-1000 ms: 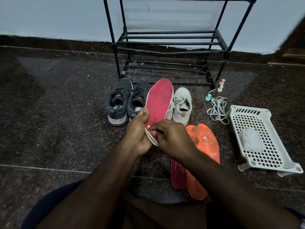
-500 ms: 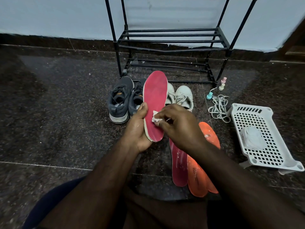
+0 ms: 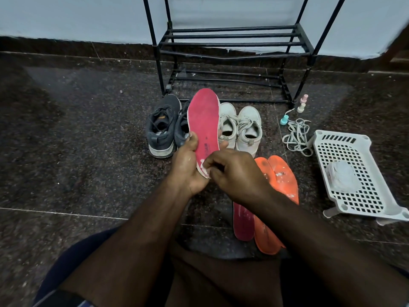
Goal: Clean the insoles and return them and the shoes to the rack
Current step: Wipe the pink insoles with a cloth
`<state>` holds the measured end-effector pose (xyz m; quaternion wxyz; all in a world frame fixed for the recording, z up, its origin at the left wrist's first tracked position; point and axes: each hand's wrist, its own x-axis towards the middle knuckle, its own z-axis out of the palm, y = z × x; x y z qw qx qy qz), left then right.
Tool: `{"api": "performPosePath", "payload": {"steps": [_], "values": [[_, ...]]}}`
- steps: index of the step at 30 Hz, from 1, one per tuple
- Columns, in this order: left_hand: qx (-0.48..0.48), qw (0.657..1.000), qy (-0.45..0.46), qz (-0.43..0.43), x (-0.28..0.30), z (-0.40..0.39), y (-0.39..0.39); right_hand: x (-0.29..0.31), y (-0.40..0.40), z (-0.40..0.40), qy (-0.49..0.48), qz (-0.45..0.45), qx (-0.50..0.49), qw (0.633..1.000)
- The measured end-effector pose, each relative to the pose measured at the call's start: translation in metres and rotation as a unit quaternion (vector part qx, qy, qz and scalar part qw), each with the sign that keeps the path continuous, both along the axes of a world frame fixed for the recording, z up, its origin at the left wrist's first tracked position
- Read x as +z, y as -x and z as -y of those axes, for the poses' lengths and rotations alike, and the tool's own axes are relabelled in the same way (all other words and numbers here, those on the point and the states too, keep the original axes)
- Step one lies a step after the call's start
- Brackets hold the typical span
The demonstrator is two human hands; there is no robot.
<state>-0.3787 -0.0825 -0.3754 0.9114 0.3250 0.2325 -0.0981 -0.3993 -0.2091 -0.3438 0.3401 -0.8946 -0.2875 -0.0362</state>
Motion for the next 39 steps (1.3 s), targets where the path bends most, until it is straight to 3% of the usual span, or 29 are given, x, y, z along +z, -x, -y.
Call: {"api": "performPosePath", "payload": {"steps": [3,9,16,22,26,28,34,36,39], "values": [[-0.002,1.0,0.012,0.016,-0.002,0.002,0.0,-0.005,-0.003,-0.004,0.024,0.03,-0.024,0.999],[0.031,0.999,0.011,0.031,-0.006,-0.008,-0.006,-0.007,0.011,-0.004,-0.029,-0.04,-0.014,0.999],[0.042,0.997,0.01,0.056,-0.003,-0.004,-0.002,-0.015,0.002,-0.005,0.014,0.034,-0.062,0.997],[0.06,0.996,0.005,0.06,-0.003,-0.007,-0.003,-0.009,0.009,-0.004,-0.08,-0.126,-0.056,0.987],[0.06,0.996,0.009,0.063,0.0,-0.001,0.0,-0.006,-0.002,-0.001,-0.056,-0.01,-0.091,0.994],[0.062,0.996,0.011,0.063,-0.003,0.0,-0.001,-0.01,0.001,-0.005,-0.029,0.003,-0.082,0.996],[0.048,0.997,0.01,0.059,-0.004,-0.004,-0.003,-0.002,0.006,-0.004,-0.134,-0.181,-0.056,0.973],[0.037,0.998,0.017,0.047,-0.002,-0.001,-0.002,0.005,-0.002,0.001,-0.163,-0.14,-0.087,0.973],[0.039,0.997,0.031,0.052,-0.003,0.001,0.0,0.009,-0.014,0.007,-0.127,0.012,-0.107,0.986]]}}
